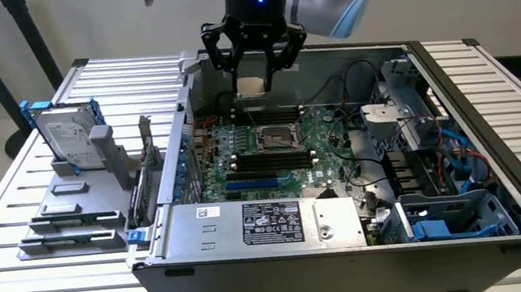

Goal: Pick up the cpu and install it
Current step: 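Pick up the cpu and move it towards the insertion slot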

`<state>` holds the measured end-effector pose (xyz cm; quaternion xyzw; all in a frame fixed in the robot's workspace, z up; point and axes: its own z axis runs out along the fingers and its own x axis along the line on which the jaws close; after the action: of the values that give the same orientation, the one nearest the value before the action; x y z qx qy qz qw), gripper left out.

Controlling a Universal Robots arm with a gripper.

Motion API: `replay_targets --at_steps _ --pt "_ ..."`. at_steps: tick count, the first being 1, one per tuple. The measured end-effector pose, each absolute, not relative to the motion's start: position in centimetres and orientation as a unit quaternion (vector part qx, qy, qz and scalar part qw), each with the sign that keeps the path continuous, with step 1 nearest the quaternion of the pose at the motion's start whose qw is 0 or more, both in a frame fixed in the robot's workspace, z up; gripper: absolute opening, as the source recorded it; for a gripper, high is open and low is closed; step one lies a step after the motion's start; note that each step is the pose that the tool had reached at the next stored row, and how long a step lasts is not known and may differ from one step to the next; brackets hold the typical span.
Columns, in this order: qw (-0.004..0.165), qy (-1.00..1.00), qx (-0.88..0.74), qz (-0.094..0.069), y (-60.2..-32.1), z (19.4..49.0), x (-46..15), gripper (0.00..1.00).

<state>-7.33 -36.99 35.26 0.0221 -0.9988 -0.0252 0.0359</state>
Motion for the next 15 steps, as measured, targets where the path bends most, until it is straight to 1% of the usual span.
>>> replay_targets --at_steps 6,15 --pt "0.036 -0.999 0.022 -0.025 -35.2 34.6 -5.9 0.55" --pt "0.036 -0.999 0.02 -0.025 -34.1 33.5 -4.2 0.55"
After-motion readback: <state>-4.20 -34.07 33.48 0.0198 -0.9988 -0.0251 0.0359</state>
